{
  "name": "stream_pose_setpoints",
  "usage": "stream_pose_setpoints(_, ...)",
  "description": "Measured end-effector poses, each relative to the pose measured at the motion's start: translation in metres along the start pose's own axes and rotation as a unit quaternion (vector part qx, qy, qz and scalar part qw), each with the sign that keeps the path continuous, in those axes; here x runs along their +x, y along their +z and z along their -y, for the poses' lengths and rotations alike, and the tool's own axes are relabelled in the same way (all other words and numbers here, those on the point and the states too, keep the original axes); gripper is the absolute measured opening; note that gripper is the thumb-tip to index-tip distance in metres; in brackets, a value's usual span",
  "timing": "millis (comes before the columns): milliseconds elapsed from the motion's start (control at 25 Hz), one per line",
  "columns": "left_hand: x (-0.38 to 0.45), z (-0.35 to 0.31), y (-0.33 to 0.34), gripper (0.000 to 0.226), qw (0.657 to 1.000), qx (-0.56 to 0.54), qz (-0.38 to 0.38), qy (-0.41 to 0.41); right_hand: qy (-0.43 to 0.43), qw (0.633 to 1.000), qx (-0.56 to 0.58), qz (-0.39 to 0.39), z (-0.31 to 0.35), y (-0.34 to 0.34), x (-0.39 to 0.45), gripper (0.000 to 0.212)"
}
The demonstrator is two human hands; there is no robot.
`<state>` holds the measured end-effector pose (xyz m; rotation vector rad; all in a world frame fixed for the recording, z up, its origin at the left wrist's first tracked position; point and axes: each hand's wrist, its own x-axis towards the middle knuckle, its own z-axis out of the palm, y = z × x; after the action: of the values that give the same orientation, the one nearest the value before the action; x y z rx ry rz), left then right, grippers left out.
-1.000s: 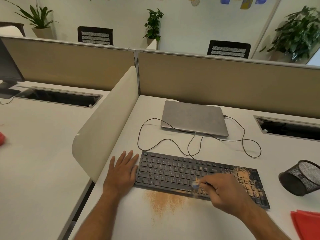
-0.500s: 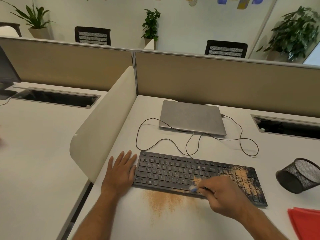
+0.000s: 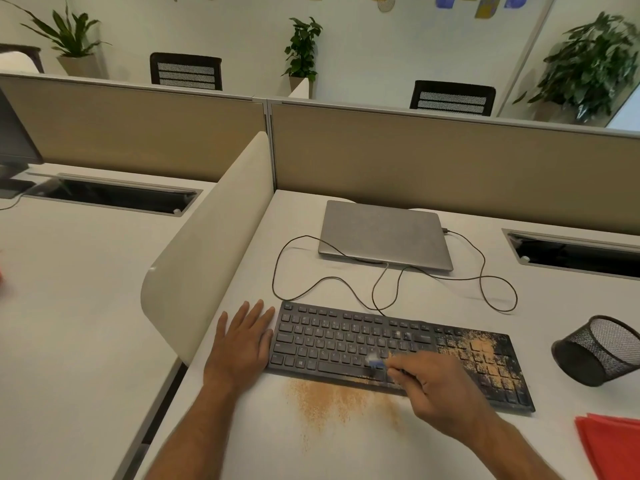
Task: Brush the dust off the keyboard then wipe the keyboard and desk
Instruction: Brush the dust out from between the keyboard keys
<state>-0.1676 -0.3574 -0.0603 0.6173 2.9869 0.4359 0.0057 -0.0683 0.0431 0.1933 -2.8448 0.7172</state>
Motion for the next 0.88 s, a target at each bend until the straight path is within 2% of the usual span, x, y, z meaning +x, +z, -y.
stream_pose_setpoints(120, 0.0, 0.0, 0.0, 0.073, 1.0, 0.0, 0.002, -0.002, -0.013, 0.999, 0.01, 0.029, 0.003, 0.006, -0.002, 0.011)
stream_pose_setpoints(240, 0.0, 0.001, 0.001, 0.072, 1.0, -0.004, 0.0, 0.0, -0.014, 1.0, 0.021, -0.006, 0.004, 0.009, 0.0, 0.015)
stream_pose_setpoints(520, 0.0, 0.001, 0.002, 0.07, 1.0, -0.013, -0.004, 0.0, -0.041, 0.999, 0.032, -0.002, 0.008, 0.024, 0.003, 0.021)
stream_pose_setpoints(640, 0.0, 0.0, 0.0, 0.07, 1.0, -0.011, -0.002, -0.002, -0.049, 0.998, 0.042, 0.013, 0.009, 0.028, 0.002, 0.014)
stream_pose_setpoints(720, 0.0, 0.0, 0.0, 0.071, 1.0, -0.004, 0.0, -0.003, -0.053, 0.997, 0.064, -0.004, 0.012, 0.029, 0.005, 0.015)
stream_pose_setpoints(800, 0.0, 0.0, -0.001, 0.072, 1.0, -0.001, 0.0, -0.004, -0.08, 0.995, 0.061, -0.009, 0.014, 0.034, 0.009, 0.019)
stream_pose_setpoints(880, -0.001, -0.001, -0.001, 0.073, 1.0, -0.002, 0.001, -0.006, -0.128, 0.991, 0.023, 0.02, 0.016, 0.043, 0.01, 0.023)
